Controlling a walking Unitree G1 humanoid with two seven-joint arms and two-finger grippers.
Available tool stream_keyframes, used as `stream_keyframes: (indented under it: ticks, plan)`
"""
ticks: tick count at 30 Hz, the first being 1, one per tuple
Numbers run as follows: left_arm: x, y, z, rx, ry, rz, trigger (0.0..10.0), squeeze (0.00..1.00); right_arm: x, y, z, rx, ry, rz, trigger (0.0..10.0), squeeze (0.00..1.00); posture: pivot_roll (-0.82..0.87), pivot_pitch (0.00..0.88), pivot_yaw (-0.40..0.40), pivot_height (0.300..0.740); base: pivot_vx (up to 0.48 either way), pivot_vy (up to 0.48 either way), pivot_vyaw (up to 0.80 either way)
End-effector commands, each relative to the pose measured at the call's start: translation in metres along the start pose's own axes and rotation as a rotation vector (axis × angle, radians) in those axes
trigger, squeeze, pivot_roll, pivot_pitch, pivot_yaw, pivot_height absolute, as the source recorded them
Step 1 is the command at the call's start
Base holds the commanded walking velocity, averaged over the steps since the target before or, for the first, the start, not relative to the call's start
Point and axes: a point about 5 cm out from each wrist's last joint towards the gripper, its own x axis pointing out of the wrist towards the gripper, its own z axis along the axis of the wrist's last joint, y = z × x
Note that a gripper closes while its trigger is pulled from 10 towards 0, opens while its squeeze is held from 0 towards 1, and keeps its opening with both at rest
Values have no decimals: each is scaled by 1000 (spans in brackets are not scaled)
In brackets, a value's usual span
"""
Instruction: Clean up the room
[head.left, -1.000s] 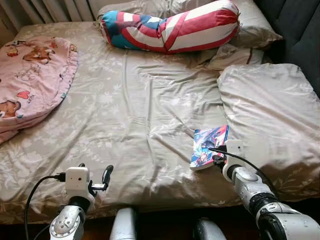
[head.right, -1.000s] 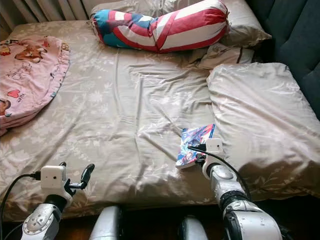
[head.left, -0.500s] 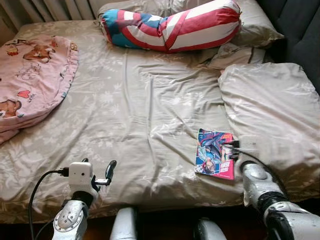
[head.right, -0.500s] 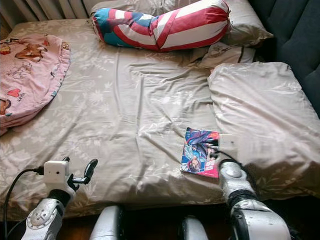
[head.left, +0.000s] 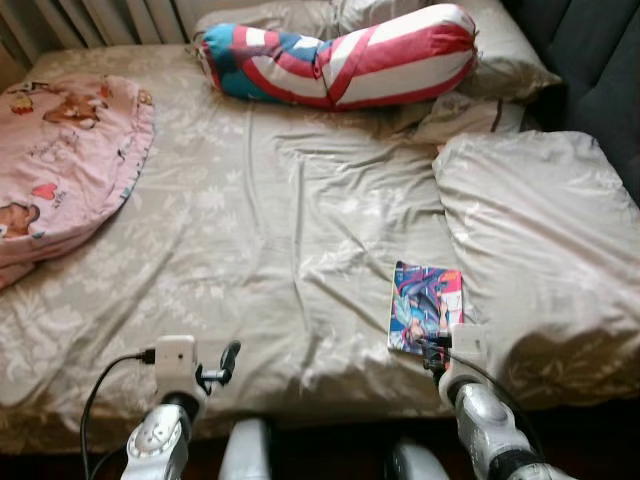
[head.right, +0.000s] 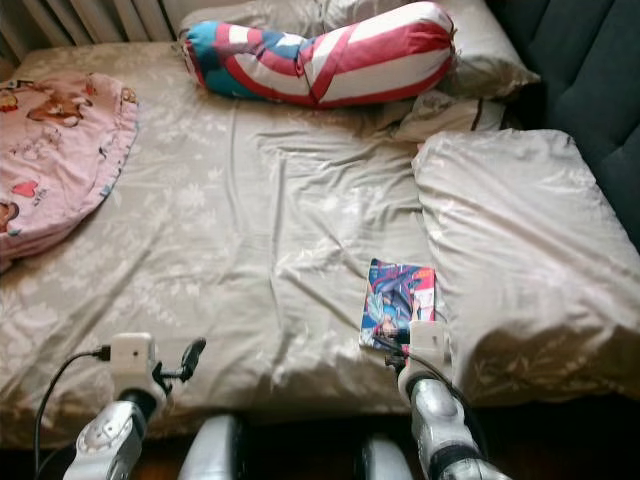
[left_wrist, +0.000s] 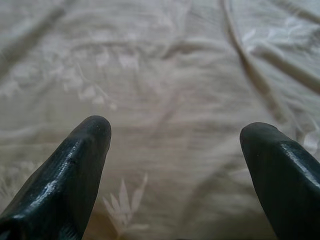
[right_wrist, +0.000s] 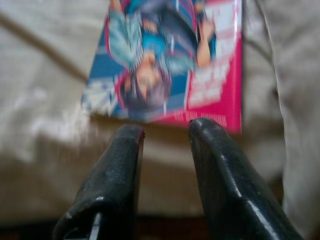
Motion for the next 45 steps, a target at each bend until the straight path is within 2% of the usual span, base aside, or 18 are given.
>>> stream_keyframes:
  ticks: [1,2,3,6,8,9,14,16,21,23,27,30,34,39,45]
  plan:
    - [0,3,-9,-20,41,20,10000,0,-3,3,-13,-15,40,20,10000,0,-16,76,-5,690,0,0,0]
    - [0,3,-9,-20,41,20,10000,0,-3,3,-13,-15,40,20,10000,0,-16,76,-5,690,0,0,0]
    - [3,1,-18,-33,104,23,10000,0,-7,0,-25,-19,84,14,10000,0,-24,49,-14,700,0,0,0]
    - [4,-2,-30,-31,178,24,10000,0,-11,-6,-35,8,121,-9,10000,0,-27,30,-23,715,0,0,0]
    - [4,-3,-34,-29,202,25,10000,0,-12,-8,-38,25,132,-21,10000,0,-26,26,-24,720,0,0,0]
    - [2,-6,-43,-23,257,24,10000,0,-14,-10,-42,35,153,-30,10000,0,-21,9,-29,730,0,0,0]
    - [-2,-6,-56,-11,339,27,10000,0,-16,-9,-49,17,185,-27,10000,0,-21,0,-32,740,0,0,0]
    - [-9,-4,-68,0,409,40,10000,0,-19,-7,-55,11,208,-18,10000,0,-25,0,-34,740,0,0,0]
    - [-20,-1,-82,16,481,57,10000,0,-26,-3,-71,-7,257,3,10000,0,-32,0,-36,740,0,0,0]
    - [-28,5,-90,-3,510,112,10000,0,-33,-6,-84,-23,301,3,10000,0,-21,0,-40,740,0,0,0]
    - [-31,8,-93,-4,523,125,10000,0,-37,-9,-91,-70,324,-10,10000,0,-13,0,-42,740,0,0,0]
    - [-40,9,-103,-5,571,145,10000,0,-44,-12,-101,-140,340,-17,10000,0,-14,0,-42,740,0,0,783]
    - [-42,3,-107,0,598,142,10000,0,-44,-11,-102,-86,343,-21,10000,0,-20,0,-36,740,0,232,400]
    - [-39,-8,-108,15,609,120,10000,0,-44,-11,-101,-80,334,-27,10000,0,-23,0,-33,740,0,480,0]
    - [-32,0,-99,25,597,120,10000,0,-44,-11,-102,-128,336,-19,10000,0,-25,0,-30,740,0,480,154]
